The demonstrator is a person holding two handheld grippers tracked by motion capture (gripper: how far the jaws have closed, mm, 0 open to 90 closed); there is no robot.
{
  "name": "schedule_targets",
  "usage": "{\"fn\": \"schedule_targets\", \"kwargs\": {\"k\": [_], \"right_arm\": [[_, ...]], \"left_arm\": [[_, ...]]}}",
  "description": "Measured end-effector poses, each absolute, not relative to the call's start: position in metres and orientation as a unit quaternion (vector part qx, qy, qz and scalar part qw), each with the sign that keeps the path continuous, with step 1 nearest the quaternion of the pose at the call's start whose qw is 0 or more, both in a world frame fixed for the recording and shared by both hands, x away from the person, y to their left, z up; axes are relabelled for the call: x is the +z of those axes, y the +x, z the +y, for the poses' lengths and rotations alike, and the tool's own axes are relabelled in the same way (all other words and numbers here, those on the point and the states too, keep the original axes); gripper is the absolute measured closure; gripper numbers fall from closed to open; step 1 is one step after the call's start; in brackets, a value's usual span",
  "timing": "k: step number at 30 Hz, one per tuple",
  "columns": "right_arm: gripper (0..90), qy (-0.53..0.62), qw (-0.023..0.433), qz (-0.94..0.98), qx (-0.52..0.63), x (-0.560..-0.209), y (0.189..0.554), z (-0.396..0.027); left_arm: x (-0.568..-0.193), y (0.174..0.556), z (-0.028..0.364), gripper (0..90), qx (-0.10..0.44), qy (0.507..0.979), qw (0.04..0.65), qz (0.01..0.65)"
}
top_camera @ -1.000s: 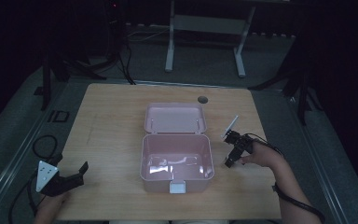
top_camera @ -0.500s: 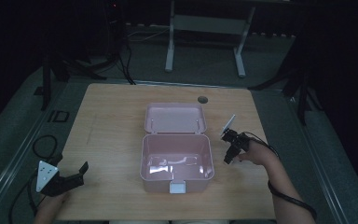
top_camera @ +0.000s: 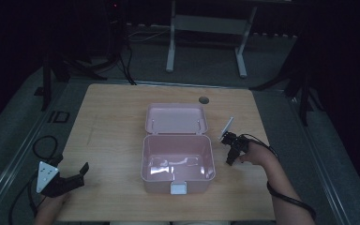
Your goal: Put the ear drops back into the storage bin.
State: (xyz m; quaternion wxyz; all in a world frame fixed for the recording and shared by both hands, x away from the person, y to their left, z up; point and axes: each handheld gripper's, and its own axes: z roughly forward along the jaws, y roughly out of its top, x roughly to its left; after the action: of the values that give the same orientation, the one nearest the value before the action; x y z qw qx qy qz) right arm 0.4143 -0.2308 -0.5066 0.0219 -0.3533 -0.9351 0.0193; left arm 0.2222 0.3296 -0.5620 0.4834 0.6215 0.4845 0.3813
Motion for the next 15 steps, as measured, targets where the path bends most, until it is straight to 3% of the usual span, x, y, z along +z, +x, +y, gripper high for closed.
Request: {"fn": "schedule_targets", "kwargs": {"k": [15], "right_arm": [[59.6,-0.177,0.009,-0.984,0.034,-0.502,0.390,-0.230]], "left_arm": [[-0.562,0.222,0.330,0.4,0.381,0.622,0.482,0.485]]}}
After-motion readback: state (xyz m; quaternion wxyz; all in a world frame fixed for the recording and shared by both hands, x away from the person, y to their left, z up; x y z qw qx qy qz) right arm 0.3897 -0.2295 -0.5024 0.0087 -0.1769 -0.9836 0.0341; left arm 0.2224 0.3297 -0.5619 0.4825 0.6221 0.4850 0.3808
